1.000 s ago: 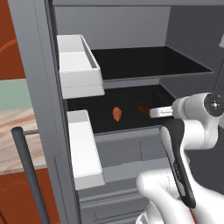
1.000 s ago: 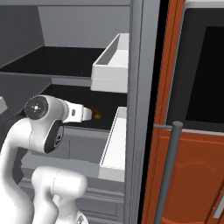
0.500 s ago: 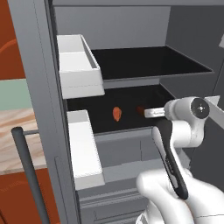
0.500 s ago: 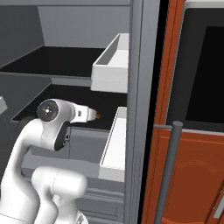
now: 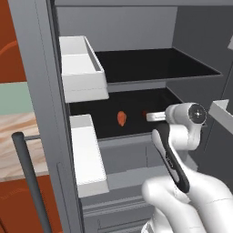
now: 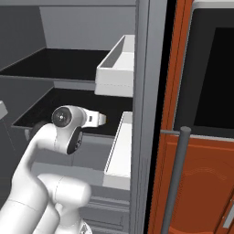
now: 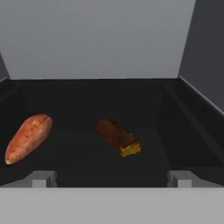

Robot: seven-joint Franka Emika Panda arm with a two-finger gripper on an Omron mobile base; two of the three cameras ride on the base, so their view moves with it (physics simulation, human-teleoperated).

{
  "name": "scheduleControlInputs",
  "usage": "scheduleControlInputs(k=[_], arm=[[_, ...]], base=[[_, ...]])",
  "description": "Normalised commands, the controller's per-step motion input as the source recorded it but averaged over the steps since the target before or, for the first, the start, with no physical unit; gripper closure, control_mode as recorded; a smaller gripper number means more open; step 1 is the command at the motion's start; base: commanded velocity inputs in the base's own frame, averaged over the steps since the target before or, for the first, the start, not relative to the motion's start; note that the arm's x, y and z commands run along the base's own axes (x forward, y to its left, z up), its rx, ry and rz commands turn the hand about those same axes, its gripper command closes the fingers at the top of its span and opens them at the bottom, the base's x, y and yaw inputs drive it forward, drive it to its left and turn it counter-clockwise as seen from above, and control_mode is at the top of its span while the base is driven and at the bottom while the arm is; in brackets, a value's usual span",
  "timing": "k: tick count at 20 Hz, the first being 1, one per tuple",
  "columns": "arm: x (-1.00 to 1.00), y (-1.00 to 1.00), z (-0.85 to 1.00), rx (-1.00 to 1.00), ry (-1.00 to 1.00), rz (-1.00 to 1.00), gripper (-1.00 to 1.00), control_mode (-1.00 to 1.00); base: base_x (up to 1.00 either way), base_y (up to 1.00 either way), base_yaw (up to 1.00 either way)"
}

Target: Gather the sweet potatos from the fridge and place them on a tray on the dining counter. Then gather the steaks from the fridge and place them on the other tray.

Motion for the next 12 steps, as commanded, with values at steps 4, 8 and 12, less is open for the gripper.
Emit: scheduleControlInputs(k=[4, 8, 12], arm=[[0.36, -0.16, -0.16, 0.0, 0.01, -0.01, -1.0, -1.0], [0.32, -0.01, -0.21, -0.02, 0.0, 0.0, -1.0, -1.0], [0.29, 0.0, -0.16, -0.02, 0.03, 0.0, -1.0, -1.0]], base=[[0.0, 0.0, 0.0], [0.0, 0.0, 0.0], [0.0, 0.0, 0.0]])
